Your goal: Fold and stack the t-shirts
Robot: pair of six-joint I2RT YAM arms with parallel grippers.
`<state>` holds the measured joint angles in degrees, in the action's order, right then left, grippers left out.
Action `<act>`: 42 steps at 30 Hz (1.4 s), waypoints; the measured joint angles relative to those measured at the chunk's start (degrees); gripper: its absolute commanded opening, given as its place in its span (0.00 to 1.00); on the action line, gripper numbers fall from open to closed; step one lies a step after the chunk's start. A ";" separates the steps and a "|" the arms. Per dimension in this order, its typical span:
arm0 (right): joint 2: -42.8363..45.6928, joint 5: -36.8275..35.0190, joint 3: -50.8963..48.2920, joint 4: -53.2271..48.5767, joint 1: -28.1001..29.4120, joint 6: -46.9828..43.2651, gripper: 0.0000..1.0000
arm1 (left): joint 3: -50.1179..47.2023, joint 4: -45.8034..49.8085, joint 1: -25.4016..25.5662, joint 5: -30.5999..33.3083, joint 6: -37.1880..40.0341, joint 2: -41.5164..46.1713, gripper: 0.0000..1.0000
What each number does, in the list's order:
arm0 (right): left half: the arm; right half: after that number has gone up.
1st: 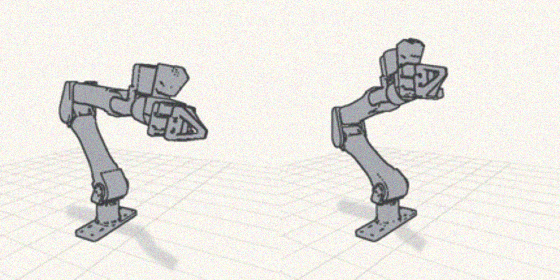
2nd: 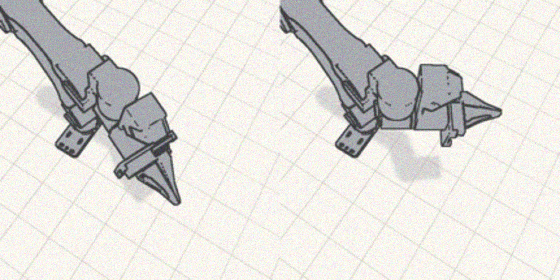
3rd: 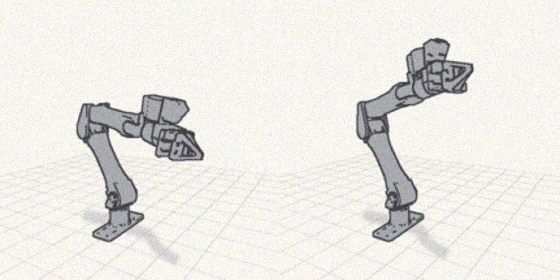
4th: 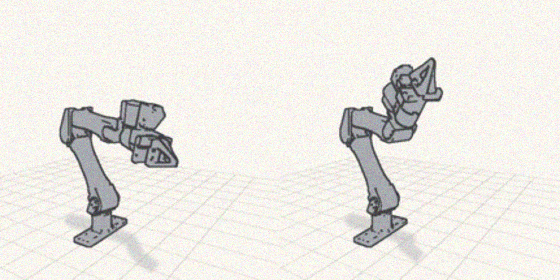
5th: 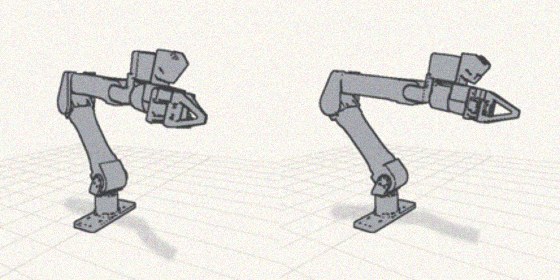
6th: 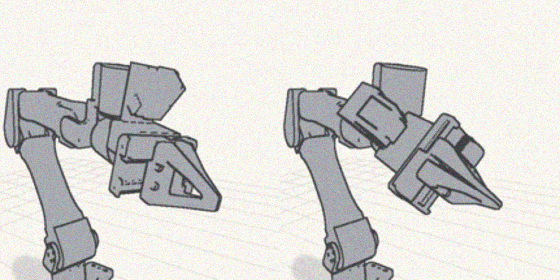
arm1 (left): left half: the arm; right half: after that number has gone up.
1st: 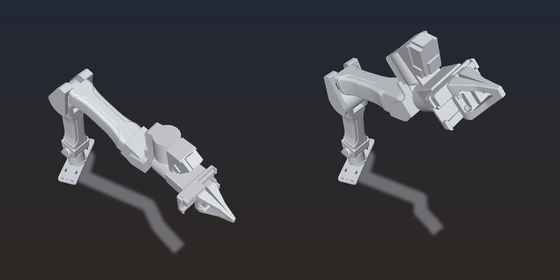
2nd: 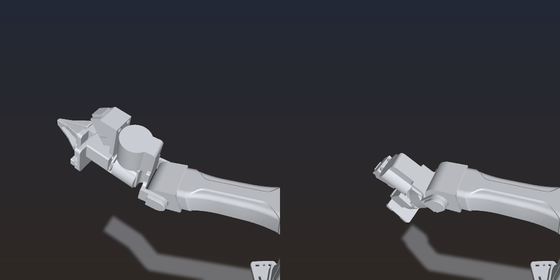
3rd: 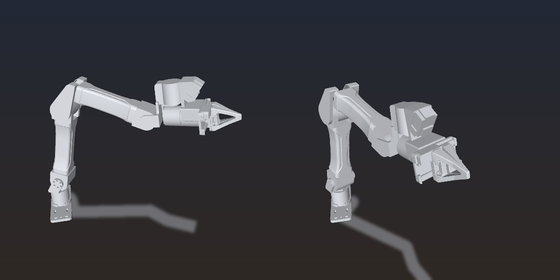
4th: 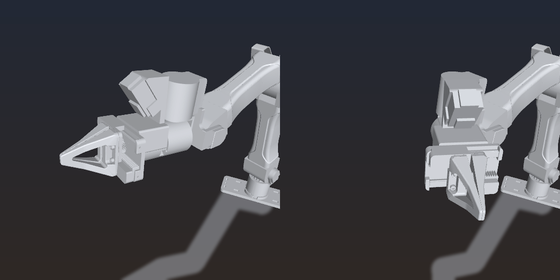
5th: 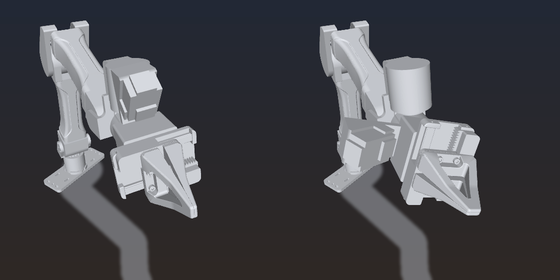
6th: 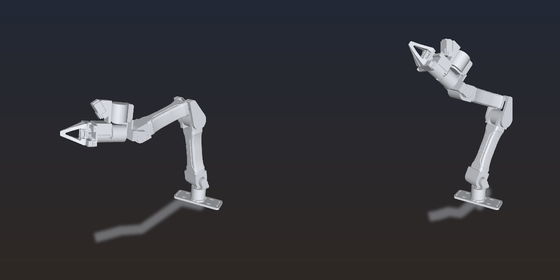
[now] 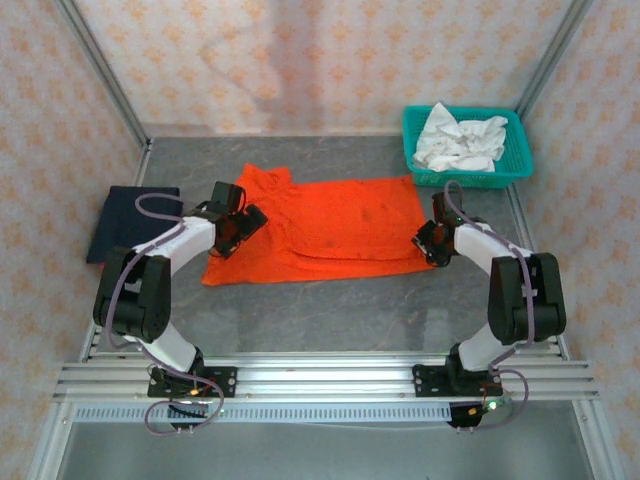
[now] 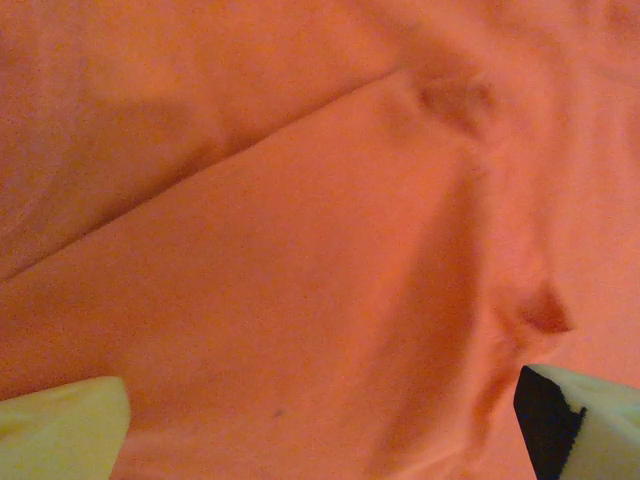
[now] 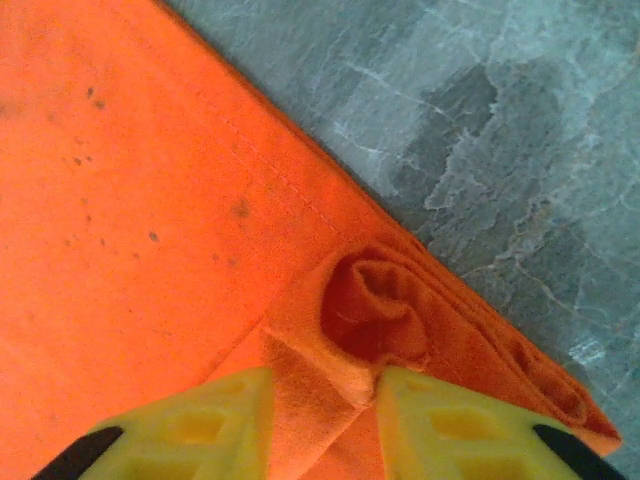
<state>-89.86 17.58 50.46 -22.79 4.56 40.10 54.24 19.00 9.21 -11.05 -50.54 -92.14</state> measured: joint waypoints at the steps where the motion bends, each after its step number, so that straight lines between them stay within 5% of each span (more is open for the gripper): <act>1: 0.00 0.07 0.02 0.09 0.00 0.11 0.20 | -0.98 0.02 0.00 0.00 -0.07 0.35 1.00; 5: -0.04 0.28 0.83 0.35 0.00 0.02 0.01 | -3.76 0.00 0.00 0.20 -0.15 1.84 1.00; 17: -4.59 -0.68 7.50 2.16 0.00 -0.20 0.00 | -5.35 0.02 0.00 1.05 -0.35 2.60 1.00; 19: -5.60 -0.70 8.41 2.84 0.00 -0.15 0.14 | -5.35 0.02 0.00 1.05 -0.35 2.69 1.00; 22: -6.84 -0.68 9.35 3.78 0.00 0.37 0.51 | -5.35 0.02 0.00 1.03 -0.35 2.86 1.00; 24: -7.02 -0.66 9.66 4.20 0.00 0.35 0.60 | -5.35 0.02 0.00 1.01 -0.35 2.93 1.00; 33: -1.07 -0.94 6.95 4.94 1.16 -1.18 0.69 | -5.29 -0.44 4.42 -0.52 -1.51 5.03 1.00; 42: 2.62 1.53 -0.20 10.21 15.39 4.24 0.59 | -4.07 -5.86 10.58 -5.25 -8.68 5.35 0.99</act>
<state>-87.24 19.11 50.26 -12.58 19.94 44.34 50.17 13.15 19.79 -16.29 -59.22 -86.78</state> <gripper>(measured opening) 0.619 0.996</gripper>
